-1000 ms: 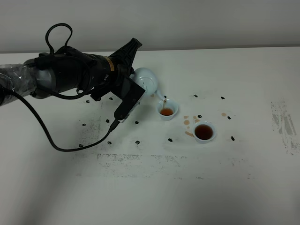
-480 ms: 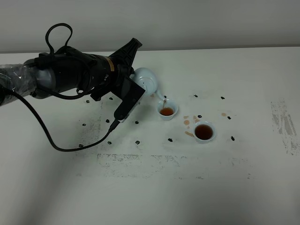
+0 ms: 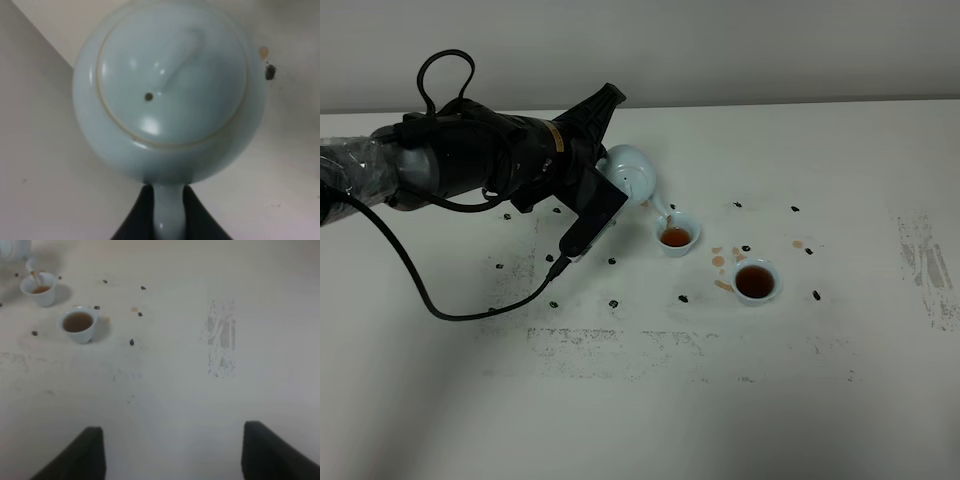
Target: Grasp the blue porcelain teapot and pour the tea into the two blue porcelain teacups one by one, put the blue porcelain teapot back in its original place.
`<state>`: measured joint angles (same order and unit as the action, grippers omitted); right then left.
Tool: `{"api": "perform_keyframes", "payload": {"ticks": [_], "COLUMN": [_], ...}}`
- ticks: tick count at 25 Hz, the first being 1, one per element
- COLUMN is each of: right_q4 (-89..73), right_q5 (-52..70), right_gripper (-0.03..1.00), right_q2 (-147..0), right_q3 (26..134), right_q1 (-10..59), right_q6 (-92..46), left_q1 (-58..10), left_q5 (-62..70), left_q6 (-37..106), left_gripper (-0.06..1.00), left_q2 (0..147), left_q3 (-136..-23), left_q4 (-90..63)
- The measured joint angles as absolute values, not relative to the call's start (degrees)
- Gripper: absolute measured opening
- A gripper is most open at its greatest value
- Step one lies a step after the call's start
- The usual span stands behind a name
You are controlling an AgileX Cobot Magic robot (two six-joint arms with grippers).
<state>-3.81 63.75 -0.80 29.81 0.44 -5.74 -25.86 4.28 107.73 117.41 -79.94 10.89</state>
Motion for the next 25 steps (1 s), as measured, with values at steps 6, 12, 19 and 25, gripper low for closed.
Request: {"api": "perform_keyframes", "payload": {"ticks": [6,12,19,25], "right_q4": [-3.81,-3.81,-3.81,-3.81], "right_q5": [63.75,63.75,63.75,63.75], "right_gripper": [0.56,0.56,0.56,0.56], "right_q2": [-0.80,-0.80,-0.80,-0.80], "right_q3": [29.81,29.81,29.81,29.81], "right_q1": [0.44,0.44,0.44,0.44], "right_q6": [-5.74,-5.74,-5.74,-5.74], "left_q1": [-25.86,-25.92,-25.92,-25.92], "left_q5": [3.24,2.71,2.66,2.23], "left_q6": [107.80,109.88,110.91,110.99], "left_gripper": [0.04,0.04,0.04,0.04], "left_q2": [117.41,117.41,117.41,117.41], "left_q3": [-79.94,-79.94,-79.94,-79.94], "left_q4": [10.89,10.91,10.91,10.91]}}
